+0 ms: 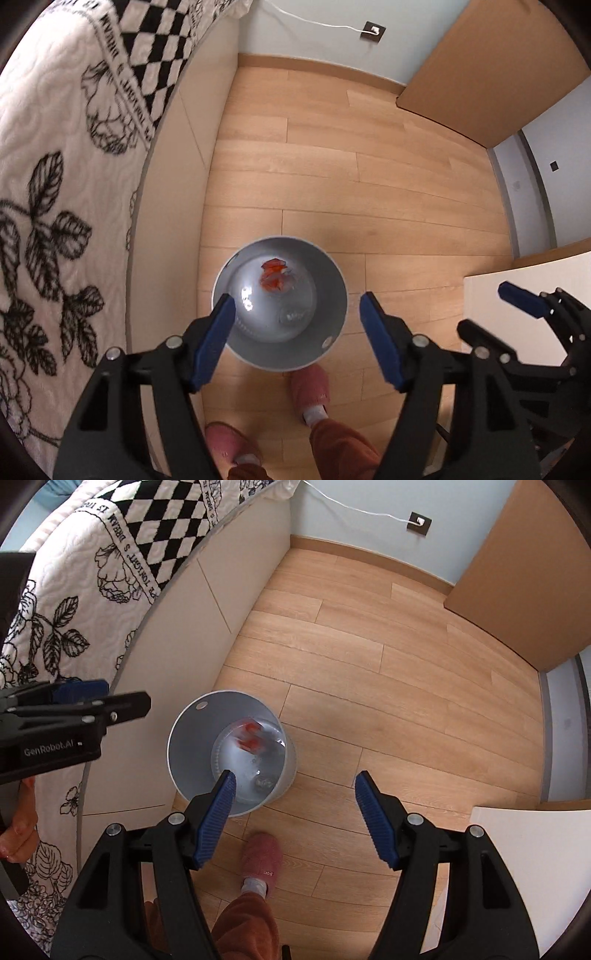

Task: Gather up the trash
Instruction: 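Carry both items to the grey bin and open both tools to drop them, then grasp the white tissue with left tool while right tool grasps the grey cloth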

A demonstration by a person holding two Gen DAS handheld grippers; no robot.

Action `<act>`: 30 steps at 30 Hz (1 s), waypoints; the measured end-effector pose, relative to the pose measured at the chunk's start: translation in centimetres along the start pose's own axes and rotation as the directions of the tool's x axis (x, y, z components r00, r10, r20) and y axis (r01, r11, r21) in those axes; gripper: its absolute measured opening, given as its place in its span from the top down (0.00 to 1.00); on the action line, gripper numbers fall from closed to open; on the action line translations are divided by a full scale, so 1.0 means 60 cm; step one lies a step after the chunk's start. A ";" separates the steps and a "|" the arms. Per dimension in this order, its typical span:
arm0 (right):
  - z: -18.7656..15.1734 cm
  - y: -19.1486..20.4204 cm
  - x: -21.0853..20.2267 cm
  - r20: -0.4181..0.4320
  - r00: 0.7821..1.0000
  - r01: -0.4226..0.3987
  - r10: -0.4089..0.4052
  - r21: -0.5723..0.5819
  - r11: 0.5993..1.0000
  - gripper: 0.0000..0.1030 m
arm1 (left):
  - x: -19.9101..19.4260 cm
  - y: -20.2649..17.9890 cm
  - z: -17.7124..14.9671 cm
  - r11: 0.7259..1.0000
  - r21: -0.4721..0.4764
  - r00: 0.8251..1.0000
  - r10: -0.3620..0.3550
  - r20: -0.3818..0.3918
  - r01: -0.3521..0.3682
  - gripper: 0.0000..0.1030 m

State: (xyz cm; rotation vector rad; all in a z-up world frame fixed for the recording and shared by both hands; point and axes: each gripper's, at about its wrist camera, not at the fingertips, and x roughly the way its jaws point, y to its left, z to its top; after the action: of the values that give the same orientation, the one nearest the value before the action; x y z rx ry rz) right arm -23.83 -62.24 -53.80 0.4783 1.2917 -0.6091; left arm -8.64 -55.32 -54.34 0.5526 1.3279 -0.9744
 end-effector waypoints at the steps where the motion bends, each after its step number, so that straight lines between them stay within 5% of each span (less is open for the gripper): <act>1: 0.003 0.005 -0.008 0.005 1.000 0.001 -0.001 -0.006 1.000 0.37 | -0.010 0.004 -0.002 1.000 -0.004 1.000 0.006 -0.001 -0.006 0.32; 6: 0.029 0.058 -0.073 0.049 0.999 -0.021 0.023 -0.047 0.999 0.37 | -0.080 0.046 -0.021 0.999 -0.032 0.999 0.040 0.029 -0.039 0.32; 13: 0.075 0.210 -0.215 0.148 0.983 -0.085 0.110 -0.165 0.983 0.37 | -0.268 0.164 -0.059 0.979 -0.147 0.981 0.158 0.110 -0.141 0.32; 21: 0.112 0.448 -0.384 0.240 0.941 -0.149 0.239 -0.339 0.929 0.37 | -0.511 0.347 -0.152 0.906 -0.336 0.926 0.331 0.181 -0.258 0.32; 30: 0.114 0.704 -0.503 0.282 0.891 -0.176 0.355 -0.507 0.844 0.37 | -0.687 0.531 -0.274 0.818 -0.484 0.870 0.451 0.201 -0.312 0.30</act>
State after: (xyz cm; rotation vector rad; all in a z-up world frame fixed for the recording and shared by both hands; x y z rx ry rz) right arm 4.20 -30.33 -23.18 0.1247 0.9420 -0.1176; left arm 10.99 -14.43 -23.92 0.2876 1.0476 -0.3784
